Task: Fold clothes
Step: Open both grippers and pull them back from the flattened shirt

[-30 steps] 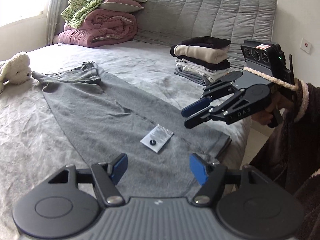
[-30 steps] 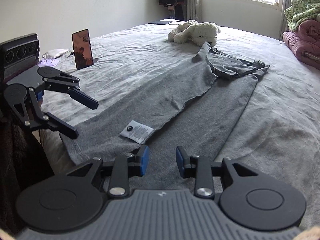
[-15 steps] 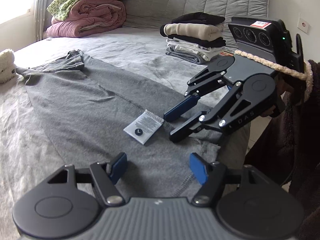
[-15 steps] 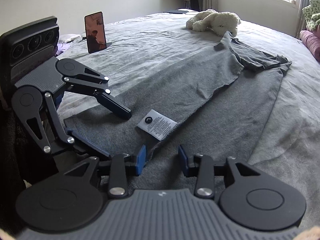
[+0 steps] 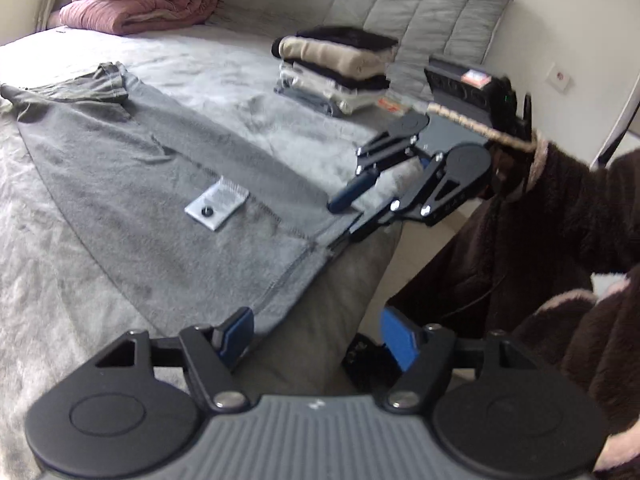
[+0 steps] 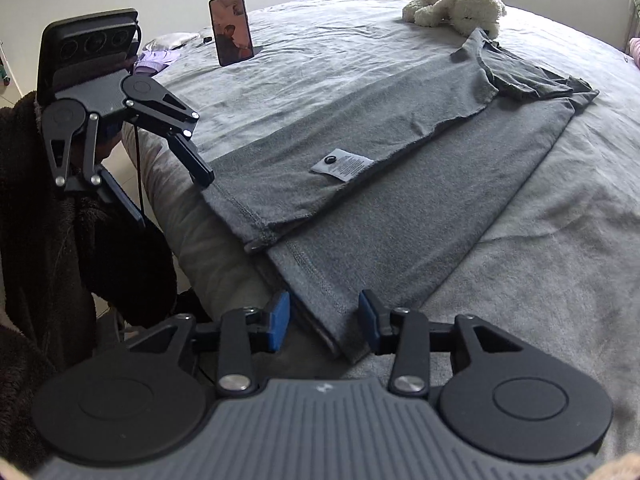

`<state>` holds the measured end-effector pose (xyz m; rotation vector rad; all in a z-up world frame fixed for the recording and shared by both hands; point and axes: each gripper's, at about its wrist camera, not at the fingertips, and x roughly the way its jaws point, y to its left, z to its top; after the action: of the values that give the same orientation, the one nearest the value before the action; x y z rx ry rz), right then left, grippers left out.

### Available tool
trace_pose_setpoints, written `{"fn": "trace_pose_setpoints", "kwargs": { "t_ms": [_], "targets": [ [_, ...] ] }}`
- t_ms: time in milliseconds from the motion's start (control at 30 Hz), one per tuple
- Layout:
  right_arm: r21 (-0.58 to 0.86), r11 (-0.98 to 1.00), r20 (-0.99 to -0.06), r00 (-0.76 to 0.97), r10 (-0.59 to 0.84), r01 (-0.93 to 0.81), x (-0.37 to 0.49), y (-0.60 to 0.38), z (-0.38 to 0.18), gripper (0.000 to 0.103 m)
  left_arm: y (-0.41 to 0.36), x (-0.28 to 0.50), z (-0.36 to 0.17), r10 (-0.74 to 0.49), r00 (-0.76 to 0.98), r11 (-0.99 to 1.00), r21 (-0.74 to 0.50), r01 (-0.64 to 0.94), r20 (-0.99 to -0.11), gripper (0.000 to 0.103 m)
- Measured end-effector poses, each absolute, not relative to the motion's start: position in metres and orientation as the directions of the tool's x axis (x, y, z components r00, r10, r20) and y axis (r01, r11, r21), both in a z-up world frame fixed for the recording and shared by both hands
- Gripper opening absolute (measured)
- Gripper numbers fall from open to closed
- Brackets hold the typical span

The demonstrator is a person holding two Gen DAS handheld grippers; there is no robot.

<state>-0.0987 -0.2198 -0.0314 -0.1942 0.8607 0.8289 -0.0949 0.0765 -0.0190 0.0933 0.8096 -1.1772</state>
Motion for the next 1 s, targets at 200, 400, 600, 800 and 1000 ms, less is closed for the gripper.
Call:
{"fn": "trace_pose_setpoints", "kwargs": {
  "t_ms": [200, 400, 600, 800, 1000],
  "targets": [
    [0.234, 0.739, -0.656, 0.458, 0.6, -0.631, -0.077, -0.216, -0.02, 0.043, 0.067, -0.073, -0.014, -0.786, 0.272, 0.505, -0.322, 0.801, -0.555, 0.07],
    [0.202, 0.778, -0.669, 0.496, 0.553, -0.595, -0.058, -0.196, -0.031, 0.043, 0.03, -0.055, -0.044, -0.682, 0.344, 0.57, -0.175, 0.803, -0.645, 0.07],
    [0.081, 0.749, -0.713, 0.487, 0.504, -0.657, -0.077, -0.19, -0.048, 0.043, 0.036, -0.076, -0.051, -0.671, 0.366, 0.564, -0.123, 0.817, -0.644, 0.07],
    [0.07, 0.732, -0.712, 0.48, 0.513, -0.678, -0.102, -0.209, -0.048, 0.043, 0.054, -0.121, -0.054, -0.657, 0.364, 0.527, -0.057, 0.848, -0.66, 0.071],
    [0.029, 0.68, -0.769, 0.418, 0.484, -0.733, -0.121, -0.219, -0.04, 0.044, 0.081, -0.114, -0.032, -0.692, 0.21, 0.471, -0.212, 0.856, -0.691, 0.075]
  ]
}}
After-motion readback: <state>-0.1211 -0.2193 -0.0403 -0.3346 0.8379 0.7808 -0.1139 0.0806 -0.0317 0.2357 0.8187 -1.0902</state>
